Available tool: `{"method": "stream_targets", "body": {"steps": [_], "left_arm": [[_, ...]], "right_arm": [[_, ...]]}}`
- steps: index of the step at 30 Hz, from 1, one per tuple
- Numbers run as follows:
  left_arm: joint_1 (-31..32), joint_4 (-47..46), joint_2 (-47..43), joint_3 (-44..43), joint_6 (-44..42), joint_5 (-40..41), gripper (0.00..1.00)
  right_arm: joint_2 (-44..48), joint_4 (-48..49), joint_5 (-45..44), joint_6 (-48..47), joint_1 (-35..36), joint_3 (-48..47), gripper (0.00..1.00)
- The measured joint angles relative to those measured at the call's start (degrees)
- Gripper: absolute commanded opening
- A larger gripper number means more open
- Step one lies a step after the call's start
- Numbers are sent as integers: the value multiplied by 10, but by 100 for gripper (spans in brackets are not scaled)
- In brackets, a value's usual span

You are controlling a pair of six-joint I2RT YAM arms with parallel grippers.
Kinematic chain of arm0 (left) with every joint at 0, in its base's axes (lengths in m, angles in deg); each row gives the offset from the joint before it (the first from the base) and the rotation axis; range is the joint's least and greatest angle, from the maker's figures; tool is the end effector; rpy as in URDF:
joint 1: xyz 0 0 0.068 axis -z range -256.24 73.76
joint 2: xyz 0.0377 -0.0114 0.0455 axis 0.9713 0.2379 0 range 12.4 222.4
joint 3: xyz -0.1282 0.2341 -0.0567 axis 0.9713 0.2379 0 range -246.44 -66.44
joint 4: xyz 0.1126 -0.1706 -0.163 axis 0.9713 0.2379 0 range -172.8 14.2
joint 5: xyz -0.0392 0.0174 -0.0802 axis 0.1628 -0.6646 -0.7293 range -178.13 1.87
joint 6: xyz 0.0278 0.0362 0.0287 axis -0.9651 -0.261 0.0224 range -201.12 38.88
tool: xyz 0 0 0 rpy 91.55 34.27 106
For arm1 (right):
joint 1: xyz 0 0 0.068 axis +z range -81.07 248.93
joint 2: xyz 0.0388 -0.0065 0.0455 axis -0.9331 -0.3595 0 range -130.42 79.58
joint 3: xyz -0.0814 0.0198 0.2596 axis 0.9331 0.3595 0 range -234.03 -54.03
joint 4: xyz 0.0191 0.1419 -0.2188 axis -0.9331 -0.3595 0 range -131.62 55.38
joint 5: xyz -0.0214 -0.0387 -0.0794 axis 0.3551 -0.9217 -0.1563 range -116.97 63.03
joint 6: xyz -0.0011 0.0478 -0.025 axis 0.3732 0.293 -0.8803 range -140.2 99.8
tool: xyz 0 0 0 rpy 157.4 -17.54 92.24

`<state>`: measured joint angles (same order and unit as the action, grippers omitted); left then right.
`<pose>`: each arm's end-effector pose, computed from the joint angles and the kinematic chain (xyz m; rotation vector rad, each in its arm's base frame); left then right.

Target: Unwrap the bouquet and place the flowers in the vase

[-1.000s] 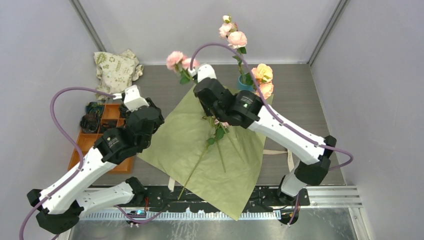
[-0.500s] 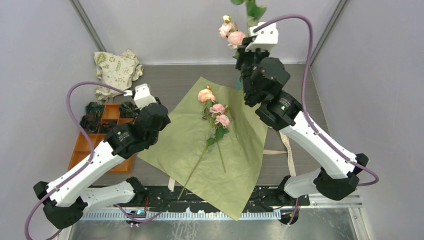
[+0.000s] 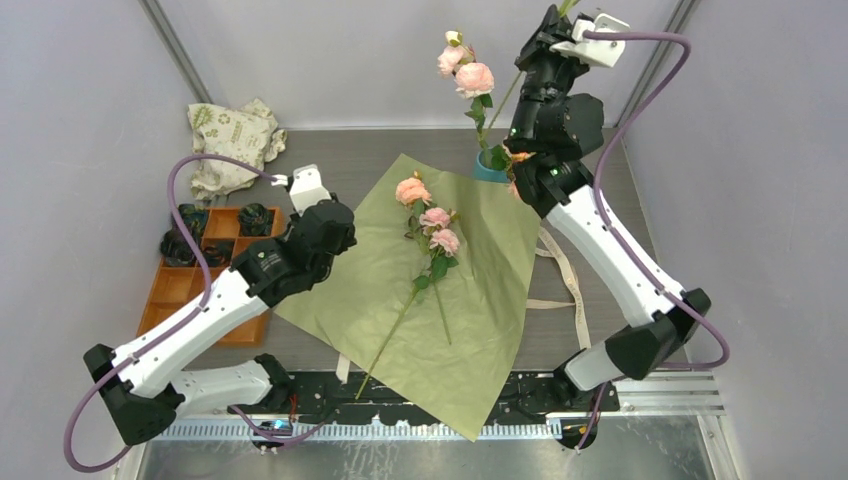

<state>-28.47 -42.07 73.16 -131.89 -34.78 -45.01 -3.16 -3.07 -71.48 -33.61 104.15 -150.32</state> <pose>0.1600 -0.1401 0.3650 -0.3738 1.9856 -0.2052 0.2439 0.1417 0.5614 0.3631 0.9760 0.0415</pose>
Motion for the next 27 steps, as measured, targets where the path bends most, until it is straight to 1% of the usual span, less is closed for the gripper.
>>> {"method": "stream_targets", "body": {"steps": [6, 10, 14, 21, 27], "left_arm": [[-5, -7, 18, 0, -1, -11, 30], [-14, -12, 21, 0, -3, -14, 29], [-26, -19, 25, 0, -6, -24, 29], [-54, -33, 39, 0, -9, -52, 28], [-65, -42, 41, 5, -12, -65, 28]], "right_arm": [[-87, 81, 12, -8, -59, -26, 1], [-154, 110, 21, -20, -83, -63, 1], [-205, 118, 33, -34, -96, -94, 1], [-224, 136, 51, -55, -100, -88, 1], [-217, 167, 57, -59, -115, -36, 1]]}}
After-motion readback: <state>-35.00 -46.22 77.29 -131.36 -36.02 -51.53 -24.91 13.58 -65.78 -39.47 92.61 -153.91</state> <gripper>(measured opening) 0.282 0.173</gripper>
